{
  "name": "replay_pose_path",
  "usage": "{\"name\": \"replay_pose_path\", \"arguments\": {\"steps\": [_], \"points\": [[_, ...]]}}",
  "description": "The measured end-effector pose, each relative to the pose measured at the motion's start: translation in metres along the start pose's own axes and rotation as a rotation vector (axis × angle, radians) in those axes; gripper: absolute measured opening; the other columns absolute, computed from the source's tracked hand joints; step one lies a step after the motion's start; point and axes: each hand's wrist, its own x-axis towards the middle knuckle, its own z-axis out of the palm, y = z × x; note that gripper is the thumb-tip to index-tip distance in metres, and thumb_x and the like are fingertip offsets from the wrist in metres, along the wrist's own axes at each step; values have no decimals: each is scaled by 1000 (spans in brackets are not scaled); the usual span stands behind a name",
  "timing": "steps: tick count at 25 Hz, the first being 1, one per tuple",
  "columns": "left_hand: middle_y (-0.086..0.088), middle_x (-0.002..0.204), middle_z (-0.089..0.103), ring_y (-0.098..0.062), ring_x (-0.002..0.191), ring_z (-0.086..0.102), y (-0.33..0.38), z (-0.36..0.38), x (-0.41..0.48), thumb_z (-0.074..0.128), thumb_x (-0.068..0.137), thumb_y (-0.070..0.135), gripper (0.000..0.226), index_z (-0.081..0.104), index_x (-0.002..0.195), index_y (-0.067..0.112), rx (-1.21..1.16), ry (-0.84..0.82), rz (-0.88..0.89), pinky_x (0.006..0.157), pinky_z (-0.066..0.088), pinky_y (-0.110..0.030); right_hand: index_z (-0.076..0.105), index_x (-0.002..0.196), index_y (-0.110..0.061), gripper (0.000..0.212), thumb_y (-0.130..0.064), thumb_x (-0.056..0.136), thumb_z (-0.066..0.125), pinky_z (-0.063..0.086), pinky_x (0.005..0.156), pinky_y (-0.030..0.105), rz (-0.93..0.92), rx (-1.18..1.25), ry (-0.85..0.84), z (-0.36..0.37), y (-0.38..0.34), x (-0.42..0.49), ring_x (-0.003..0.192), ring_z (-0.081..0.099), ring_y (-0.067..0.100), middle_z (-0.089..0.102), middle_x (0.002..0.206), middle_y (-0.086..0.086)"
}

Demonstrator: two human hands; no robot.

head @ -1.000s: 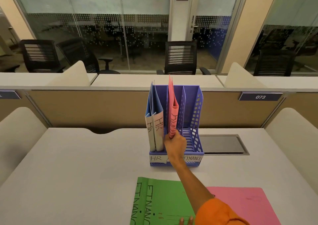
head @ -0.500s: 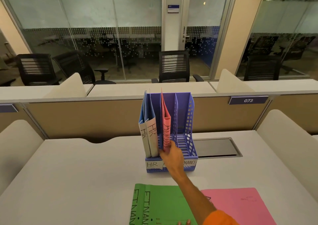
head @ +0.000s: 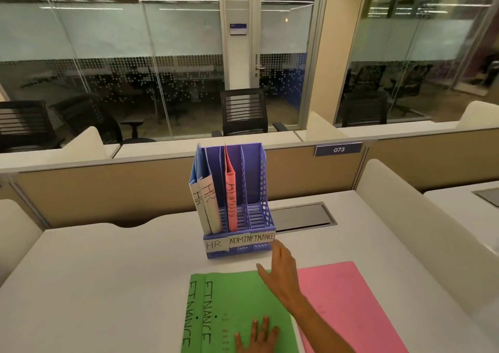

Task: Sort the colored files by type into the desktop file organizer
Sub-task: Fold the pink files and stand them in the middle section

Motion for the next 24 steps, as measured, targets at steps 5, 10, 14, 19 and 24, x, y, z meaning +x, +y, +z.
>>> {"name": "replay_pose_path", "arguments": {"steps": [5,10,14,19,24], "points": [[10,164,-14,-21,152,-10,47,17,7,56,94,34,78,6,154,38,57,507,-282,116,-3,-66,27,145,-15,77,-53,85,56,29,114,39,195,-64,-65,-10,53,-70,140,29,21,30,153,6],[2,164,-20,-26,152,-12,61,29,-9,81,72,41,117,0,156,28,136,530,-268,116,1,-67,11,151,-16,96,-77,81,38,18,112,60,452,-146,-213,-4,86,-137,147,9,30,8,161,8],[0,164,-19,-29,152,-10,63,28,-10,80,74,40,116,-2,156,27,149,513,-267,117,2,-68,-1,151,-12,105,-78,79,37,12,107,71,540,-216,-325,7,97,-169,147,-5,36,-10,161,11],[0,164,-19,-28,152,-10,64,31,-9,78,75,41,115,-3,156,28,129,481,-249,117,6,-69,1,150,-6,89,-64,89,32,19,109,66,538,-295,-318,8,93,-175,146,3,42,-4,160,20],[3,163,-21,-27,152,-12,59,34,-7,77,75,45,116,-5,156,30,127,487,-235,116,5,-68,9,146,4,63,-30,98,31,41,101,58,518,-432,-389,5,73,-159,130,27,61,14,147,44]]}}
